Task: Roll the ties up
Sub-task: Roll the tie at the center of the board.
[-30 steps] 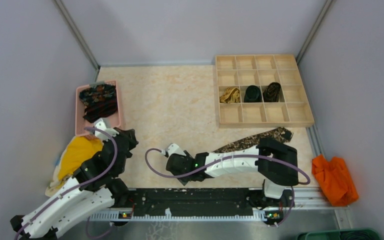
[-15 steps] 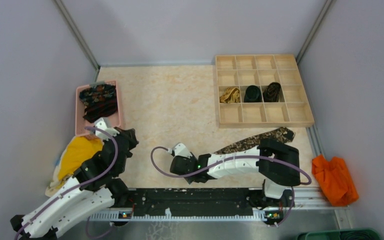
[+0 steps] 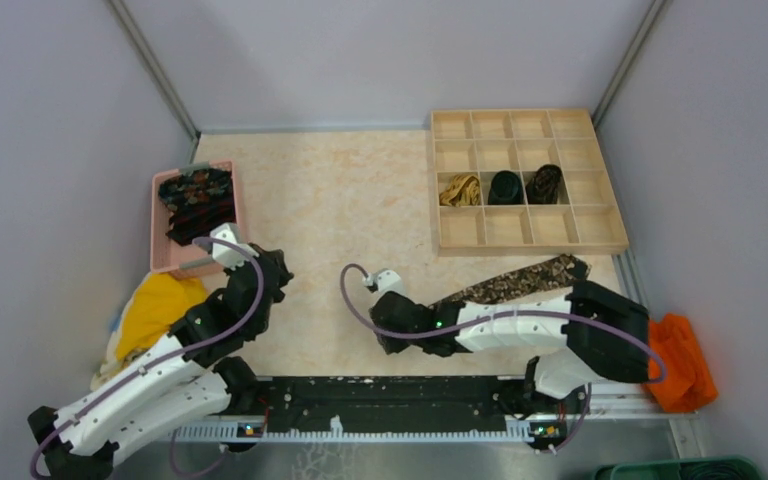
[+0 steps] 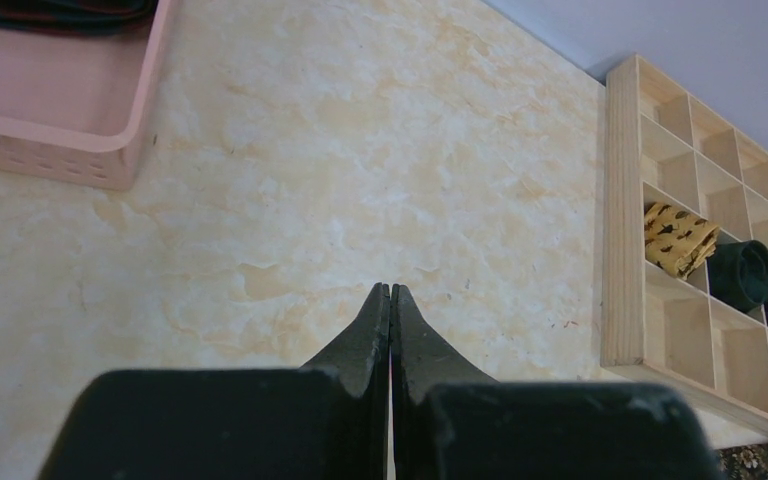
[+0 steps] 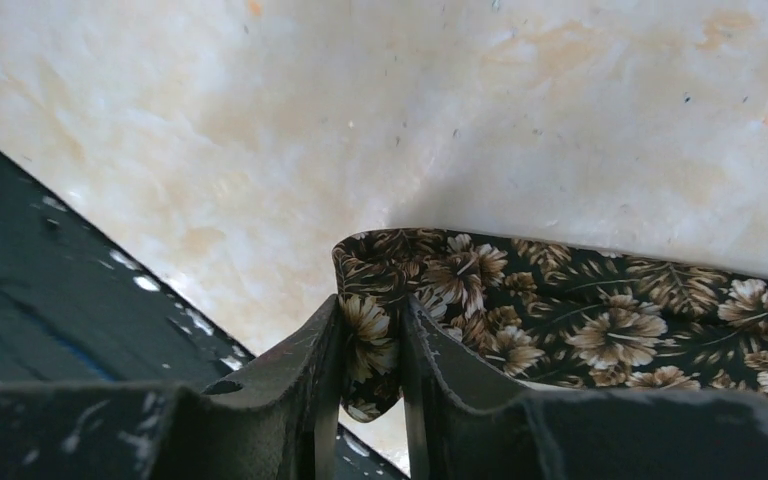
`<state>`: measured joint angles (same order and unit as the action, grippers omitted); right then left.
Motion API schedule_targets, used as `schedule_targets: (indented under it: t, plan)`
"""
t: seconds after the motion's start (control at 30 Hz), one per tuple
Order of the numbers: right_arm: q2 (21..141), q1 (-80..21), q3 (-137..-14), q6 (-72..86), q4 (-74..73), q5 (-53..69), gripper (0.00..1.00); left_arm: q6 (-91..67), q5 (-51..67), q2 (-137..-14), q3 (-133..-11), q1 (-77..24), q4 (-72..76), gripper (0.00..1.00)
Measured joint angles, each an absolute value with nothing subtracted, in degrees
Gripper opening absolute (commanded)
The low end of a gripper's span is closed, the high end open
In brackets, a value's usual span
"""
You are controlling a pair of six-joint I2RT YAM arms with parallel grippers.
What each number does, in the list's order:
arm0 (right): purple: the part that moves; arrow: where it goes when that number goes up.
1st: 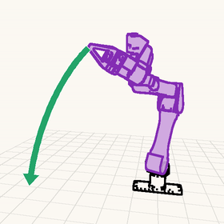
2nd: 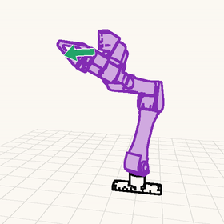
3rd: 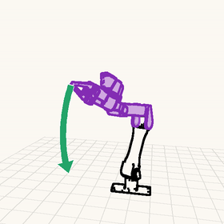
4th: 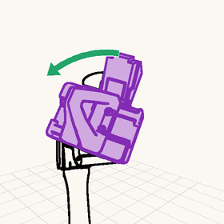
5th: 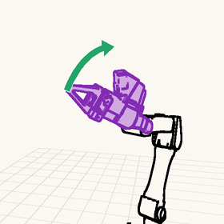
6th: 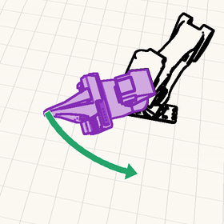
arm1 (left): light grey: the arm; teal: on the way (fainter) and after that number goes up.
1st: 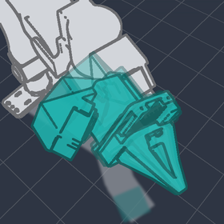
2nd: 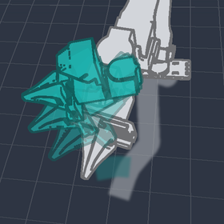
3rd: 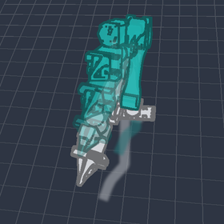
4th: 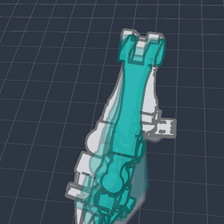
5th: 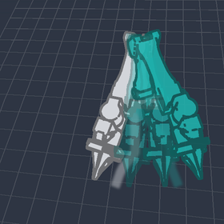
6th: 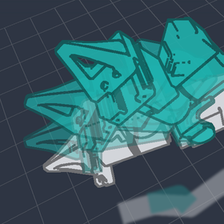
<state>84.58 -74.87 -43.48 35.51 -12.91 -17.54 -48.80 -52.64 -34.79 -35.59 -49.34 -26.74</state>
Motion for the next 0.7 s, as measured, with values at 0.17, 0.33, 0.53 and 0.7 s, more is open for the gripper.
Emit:
schedule_targets:
  t: [0.17,0.33,0.53,0.7]
  plan:
    - [77.6,-67.8,-37.0,37.8,-2.2,-6.1,0.26,-46.9,-51.4,-40.2,-35.6,-49.3,-21.4,0.0]
    - [76.2,-62.3,-33.6,41.0,5.5,5.2,0.26,-44.6,-49.4,-43.8,-35.6,-49.3,-16.3,0.0]
    - [77.6,-57.6,-26.0,46.4,17.0,16.1,0.26,-41.8,-47.5,-47.4,-35.6,-49.3,-12.1,0.0]
    - [80.8,-54.1,-20.0,51.8,27.6,22.8,0.24,-39.7,-45.9,-49.6,-35.8,-49.3,-9.0,0.0]
